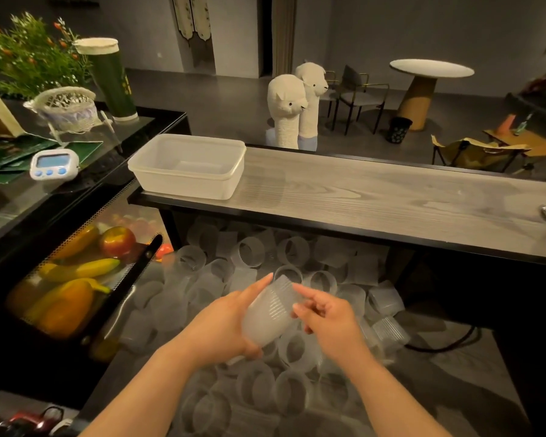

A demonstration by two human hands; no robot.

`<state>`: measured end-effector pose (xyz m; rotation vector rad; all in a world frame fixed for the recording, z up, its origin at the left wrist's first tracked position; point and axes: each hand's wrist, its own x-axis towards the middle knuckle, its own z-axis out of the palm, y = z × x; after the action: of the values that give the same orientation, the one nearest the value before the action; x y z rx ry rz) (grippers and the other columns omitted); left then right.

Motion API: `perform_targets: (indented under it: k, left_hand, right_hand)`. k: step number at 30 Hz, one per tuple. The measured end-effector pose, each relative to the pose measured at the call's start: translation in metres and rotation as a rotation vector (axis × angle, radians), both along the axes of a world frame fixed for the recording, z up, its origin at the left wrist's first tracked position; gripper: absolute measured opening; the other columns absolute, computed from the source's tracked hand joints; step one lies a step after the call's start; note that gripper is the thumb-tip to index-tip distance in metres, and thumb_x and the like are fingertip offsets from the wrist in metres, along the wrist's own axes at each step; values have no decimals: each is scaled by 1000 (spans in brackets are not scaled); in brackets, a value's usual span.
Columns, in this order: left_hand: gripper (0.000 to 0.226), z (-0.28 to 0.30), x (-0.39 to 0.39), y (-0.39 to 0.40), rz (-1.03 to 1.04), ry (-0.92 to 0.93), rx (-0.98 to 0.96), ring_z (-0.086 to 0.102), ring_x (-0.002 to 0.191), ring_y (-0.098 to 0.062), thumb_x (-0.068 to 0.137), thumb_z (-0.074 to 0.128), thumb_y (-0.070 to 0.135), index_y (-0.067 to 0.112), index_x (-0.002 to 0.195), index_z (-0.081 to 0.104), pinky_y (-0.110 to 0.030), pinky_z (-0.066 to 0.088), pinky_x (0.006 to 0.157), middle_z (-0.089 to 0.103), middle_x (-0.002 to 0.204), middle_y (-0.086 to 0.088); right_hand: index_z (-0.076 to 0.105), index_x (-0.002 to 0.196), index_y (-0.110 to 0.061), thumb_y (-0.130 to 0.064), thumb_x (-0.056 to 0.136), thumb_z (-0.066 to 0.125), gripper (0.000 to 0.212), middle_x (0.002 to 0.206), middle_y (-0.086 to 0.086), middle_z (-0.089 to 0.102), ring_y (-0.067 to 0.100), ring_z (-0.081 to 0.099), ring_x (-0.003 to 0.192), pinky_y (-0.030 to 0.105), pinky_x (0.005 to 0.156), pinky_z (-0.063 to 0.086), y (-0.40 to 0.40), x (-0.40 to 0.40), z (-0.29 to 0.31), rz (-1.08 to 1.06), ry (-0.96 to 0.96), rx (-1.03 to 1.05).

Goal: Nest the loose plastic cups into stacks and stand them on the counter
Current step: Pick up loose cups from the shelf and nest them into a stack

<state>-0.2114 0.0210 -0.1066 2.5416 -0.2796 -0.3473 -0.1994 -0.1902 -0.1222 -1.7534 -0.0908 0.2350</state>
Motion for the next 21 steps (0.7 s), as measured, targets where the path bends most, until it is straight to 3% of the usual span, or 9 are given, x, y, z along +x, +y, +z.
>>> perform_targets:
  k: [2,5,7,9,11,14,17,19,21]
  left_hand:
    - [125,1,1,-2,-10,-17,15,52,102,-7,62,84,37,73,134,-12,-33,52,89,49,122,14]
    - [126,-2,2,1,-10,-19,71,51,99,-7,62,84,38,74,130,-16,-30,51,86,47,116,15]
    - [126,-3,2,4,18,-2,66,50,98,-8,61,84,41,76,128,-16,-26,49,85,47,114,15]
    - [127,-4,3,6,40,17,73,51,95,-8,62,86,42,75,130,-16,-25,48,81,48,112,12]
    - [128,-6,2,8,53,41,86,52,92,-8,63,86,41,75,130,-17,-24,47,79,48,111,10]
    - [126,-9,-1,10,50,67,100,50,91,-7,64,85,40,75,127,-19,-22,44,76,48,110,10]
    - [125,-11,-3,11,49,85,104,50,93,-7,66,84,38,72,132,-17,-22,43,77,47,112,10]
    - [125,-13,-4,12,50,95,106,50,95,-8,67,84,37,68,139,-14,-23,45,80,46,114,11]
    - [125,-14,-3,11,43,91,106,50,96,-8,67,84,36,66,140,-13,-23,45,82,46,116,11]
  right_hand:
    - [56,118,-52,-14,98,54,43,84,-13,71,2,56,63,21,69,53,5,-6,-5,94,-21,-85]
    - [55,126,-49,-15,102,45,42,105,-16,69,5,60,69,20,70,51,3,-3,-11,201,71,-100]
    - [60,117,-50,-12,101,46,44,117,-16,64,5,59,73,19,66,49,-7,6,-21,105,88,-118]
    - [64,104,-45,-8,97,48,41,121,-15,57,6,57,88,19,75,48,-20,16,-39,-6,97,-369]
    - [70,99,-29,-5,90,50,33,118,-8,54,14,54,101,22,85,43,-27,26,-69,-59,243,-525]
    - [72,76,-6,-8,71,66,9,106,16,66,30,56,87,38,83,46,-34,28,-111,-206,479,-314]
    - [73,86,-1,-10,78,68,13,94,18,70,29,59,79,38,79,50,-29,31,-113,-290,567,-238]
    - [73,101,-9,-13,89,62,17,100,8,70,23,62,87,32,80,51,-29,29,-96,-275,437,-381]
    - [66,118,-26,-21,96,56,24,107,-4,67,13,62,94,23,81,48,-37,24,-78,-181,154,-544]
